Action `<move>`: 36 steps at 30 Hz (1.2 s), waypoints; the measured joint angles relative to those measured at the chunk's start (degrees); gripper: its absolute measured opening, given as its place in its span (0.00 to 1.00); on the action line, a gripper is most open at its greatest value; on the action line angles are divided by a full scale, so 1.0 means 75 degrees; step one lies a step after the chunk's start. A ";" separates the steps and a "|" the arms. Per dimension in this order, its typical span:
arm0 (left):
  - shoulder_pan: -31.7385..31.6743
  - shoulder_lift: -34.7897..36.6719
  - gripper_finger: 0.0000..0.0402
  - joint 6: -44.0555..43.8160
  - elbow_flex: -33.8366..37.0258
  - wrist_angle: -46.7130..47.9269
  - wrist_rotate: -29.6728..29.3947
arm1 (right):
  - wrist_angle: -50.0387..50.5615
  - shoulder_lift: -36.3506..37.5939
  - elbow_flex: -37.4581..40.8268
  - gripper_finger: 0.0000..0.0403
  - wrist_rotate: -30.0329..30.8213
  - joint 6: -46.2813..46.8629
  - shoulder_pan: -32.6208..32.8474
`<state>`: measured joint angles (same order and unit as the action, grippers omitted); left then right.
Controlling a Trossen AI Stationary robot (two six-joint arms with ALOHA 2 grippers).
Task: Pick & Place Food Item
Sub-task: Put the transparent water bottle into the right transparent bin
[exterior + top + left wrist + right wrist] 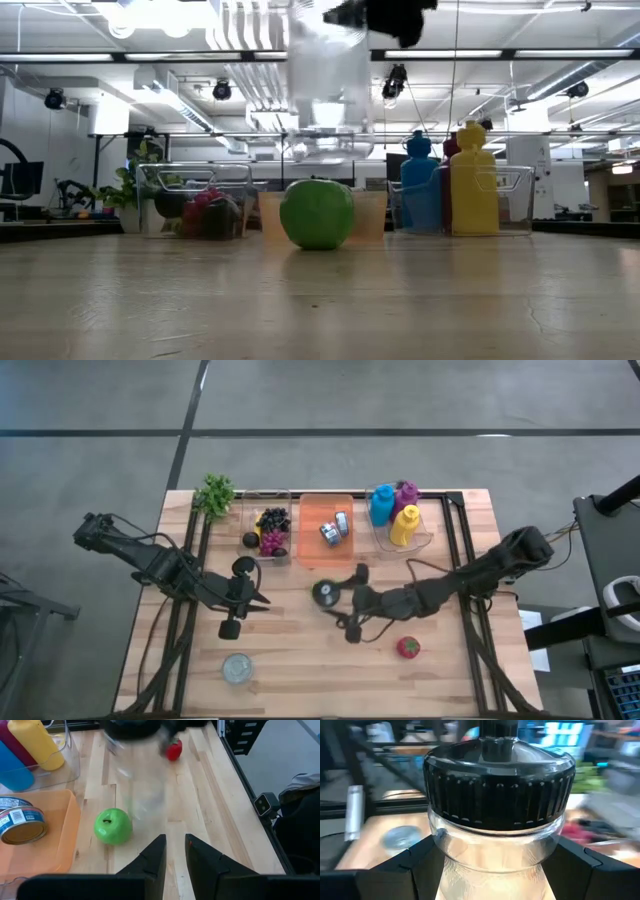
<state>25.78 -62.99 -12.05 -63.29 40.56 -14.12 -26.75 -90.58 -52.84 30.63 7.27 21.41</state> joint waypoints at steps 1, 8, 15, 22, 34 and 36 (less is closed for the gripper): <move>-0.0003 -0.0002 0.19 0.0001 0.0000 -0.0001 0.0001 | 0.0195 0.0194 0.0000 0.68 0.0271 -0.0040 0.0005; -0.0002 0.0000 0.18 0.0000 -0.0003 0.0001 0.0002 | 0.1180 0.1531 0.0003 0.68 0.2076 -0.0441 0.0009; -0.0003 0.0001 0.18 0.0000 -0.0001 0.0000 -0.0001 | 0.1259 0.2417 0.0282 0.68 0.3876 -0.0784 -0.0038; -0.0003 0.0001 0.18 0.0002 -0.0003 -0.0001 0.0002 | 0.1255 0.3021 0.1068 0.68 0.5488 -0.0145 -0.0298; -0.0001 0.0001 0.18 0.0001 -0.0002 -0.0003 0.0001 | 0.1251 0.3461 0.2008 0.68 0.6003 0.0767 -0.1720; -0.0001 0.0001 0.18 0.0002 -0.0003 -0.0003 -0.0001 | 0.1231 0.3461 0.2090 0.69 0.5985 0.0872 -0.1972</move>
<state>25.77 -62.98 -12.03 -63.31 40.53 -14.13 -17.52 -64.62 -37.16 75.52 13.80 6.62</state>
